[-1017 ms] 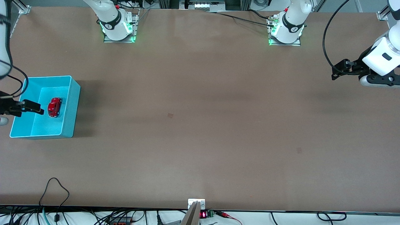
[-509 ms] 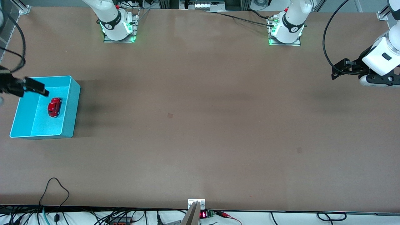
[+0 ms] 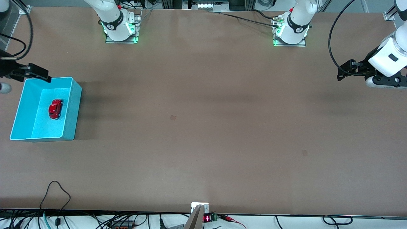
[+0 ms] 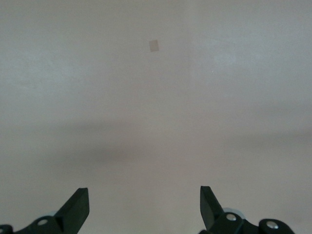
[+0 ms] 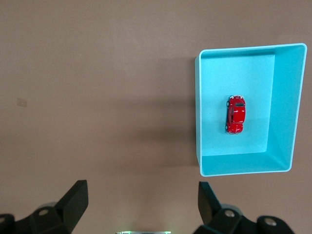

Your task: Wind red beetle toy and store in blue box

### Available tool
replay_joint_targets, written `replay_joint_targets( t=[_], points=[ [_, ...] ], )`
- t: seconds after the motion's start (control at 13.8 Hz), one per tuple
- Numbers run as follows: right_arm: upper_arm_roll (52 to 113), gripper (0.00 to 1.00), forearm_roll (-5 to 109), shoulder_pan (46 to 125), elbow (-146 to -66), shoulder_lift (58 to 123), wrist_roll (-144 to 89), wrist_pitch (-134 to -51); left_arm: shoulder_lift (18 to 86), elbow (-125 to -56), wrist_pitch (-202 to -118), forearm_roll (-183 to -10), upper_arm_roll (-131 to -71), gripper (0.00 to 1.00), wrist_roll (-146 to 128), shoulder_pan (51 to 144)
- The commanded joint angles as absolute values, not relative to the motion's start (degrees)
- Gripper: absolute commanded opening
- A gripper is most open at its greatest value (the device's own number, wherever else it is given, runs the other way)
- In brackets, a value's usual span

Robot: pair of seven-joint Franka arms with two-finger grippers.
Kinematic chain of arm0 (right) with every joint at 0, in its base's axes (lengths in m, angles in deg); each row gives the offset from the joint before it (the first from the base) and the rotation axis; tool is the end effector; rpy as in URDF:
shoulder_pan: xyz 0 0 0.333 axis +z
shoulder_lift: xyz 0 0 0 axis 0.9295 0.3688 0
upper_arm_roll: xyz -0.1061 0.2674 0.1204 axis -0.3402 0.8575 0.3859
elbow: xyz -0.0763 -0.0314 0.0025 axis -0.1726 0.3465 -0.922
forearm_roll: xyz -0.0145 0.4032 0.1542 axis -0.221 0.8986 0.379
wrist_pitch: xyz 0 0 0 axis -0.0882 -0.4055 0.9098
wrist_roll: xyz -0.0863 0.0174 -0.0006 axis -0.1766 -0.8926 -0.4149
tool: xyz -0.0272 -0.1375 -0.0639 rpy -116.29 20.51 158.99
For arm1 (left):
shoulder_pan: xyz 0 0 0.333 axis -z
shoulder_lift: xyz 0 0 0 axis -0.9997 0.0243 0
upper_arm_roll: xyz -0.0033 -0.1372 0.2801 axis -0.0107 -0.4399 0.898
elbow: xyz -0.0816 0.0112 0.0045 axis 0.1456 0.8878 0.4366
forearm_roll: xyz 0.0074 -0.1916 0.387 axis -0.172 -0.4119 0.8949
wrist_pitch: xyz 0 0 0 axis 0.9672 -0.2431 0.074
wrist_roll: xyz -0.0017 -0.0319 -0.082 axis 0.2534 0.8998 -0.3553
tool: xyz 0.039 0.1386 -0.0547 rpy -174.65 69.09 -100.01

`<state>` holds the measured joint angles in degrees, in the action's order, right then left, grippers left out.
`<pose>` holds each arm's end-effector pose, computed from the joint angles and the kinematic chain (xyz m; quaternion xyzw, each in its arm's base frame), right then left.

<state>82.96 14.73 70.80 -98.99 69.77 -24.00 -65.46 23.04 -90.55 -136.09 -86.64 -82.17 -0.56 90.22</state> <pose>0.5963 -0.0294 0.5302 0.9987 -0.0080 -0.0502 0.0057 0.5742 -0.0066 0.5206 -0.9991 0.0255 0.0325 0.0074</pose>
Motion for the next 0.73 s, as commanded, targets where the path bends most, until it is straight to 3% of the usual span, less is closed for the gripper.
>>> replay_joint_targets(
  t=[0.0,0.65],
  points=[
    [83.1,1.00,13.9,70.6,-110.9,61.0,-22.6,-71.4,24.0,-88.6,-134.7,-87.1,-81.8,1.00,1.1,90.1],
    [83.0,1.00,13.8,70.4,-112.5,56.5,-21.2,-70.0,24.0,-88.6,-134.7,-87.1,-81.8,1.00,1.1,90.1]
  ],
)
